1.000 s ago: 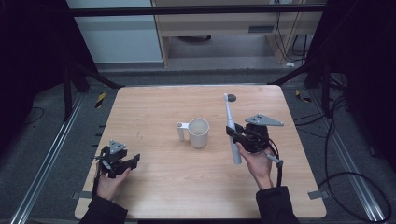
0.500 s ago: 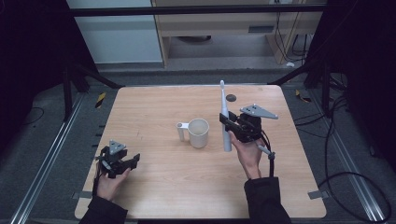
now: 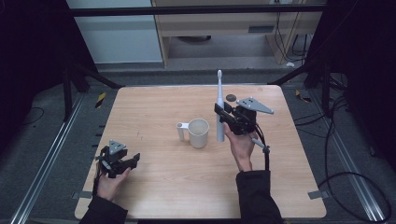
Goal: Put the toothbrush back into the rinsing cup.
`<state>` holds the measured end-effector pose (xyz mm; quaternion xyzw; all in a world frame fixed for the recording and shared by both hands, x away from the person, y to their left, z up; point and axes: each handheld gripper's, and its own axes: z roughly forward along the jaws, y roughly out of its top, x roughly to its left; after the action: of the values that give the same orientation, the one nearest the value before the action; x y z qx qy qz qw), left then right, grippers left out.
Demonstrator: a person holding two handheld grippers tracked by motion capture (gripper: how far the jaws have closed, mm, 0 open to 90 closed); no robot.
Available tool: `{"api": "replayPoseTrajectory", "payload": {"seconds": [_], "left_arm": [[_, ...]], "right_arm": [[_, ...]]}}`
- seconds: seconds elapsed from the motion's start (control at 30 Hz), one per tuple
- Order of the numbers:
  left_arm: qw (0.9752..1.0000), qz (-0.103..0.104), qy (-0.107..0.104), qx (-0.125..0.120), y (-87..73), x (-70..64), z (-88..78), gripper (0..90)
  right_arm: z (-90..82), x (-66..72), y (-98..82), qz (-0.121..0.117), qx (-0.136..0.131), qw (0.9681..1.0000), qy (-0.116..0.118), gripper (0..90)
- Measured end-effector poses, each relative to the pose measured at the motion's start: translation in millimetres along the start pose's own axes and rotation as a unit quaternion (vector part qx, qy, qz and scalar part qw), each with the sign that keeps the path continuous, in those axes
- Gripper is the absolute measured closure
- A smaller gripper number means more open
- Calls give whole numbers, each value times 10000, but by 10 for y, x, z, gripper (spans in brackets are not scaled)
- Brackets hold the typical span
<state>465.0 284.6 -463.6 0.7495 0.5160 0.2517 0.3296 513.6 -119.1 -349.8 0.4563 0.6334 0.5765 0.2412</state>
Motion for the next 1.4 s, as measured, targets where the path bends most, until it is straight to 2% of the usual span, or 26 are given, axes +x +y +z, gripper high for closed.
{"api": "replayPoseTrajectory", "payload": {"seconds": [0.4,0.67,1.0,1.4], "left_arm": [[10000,1,7,-15,0,1,-1,429],[10000,0,6,-22,1,4,-1,429],[10000,1,8,-29,2,4,-1,429],[10000,-4,23,-60,2,8,-7,431]], "right_arm": [[133,109,112,4,-370,9993,-51,673],[256,146,139,143,-562,9983,-89,672],[391,164,107,273,-669,9973,-115,673],[603,181,16,367,-626,9973,-75,672]]}}
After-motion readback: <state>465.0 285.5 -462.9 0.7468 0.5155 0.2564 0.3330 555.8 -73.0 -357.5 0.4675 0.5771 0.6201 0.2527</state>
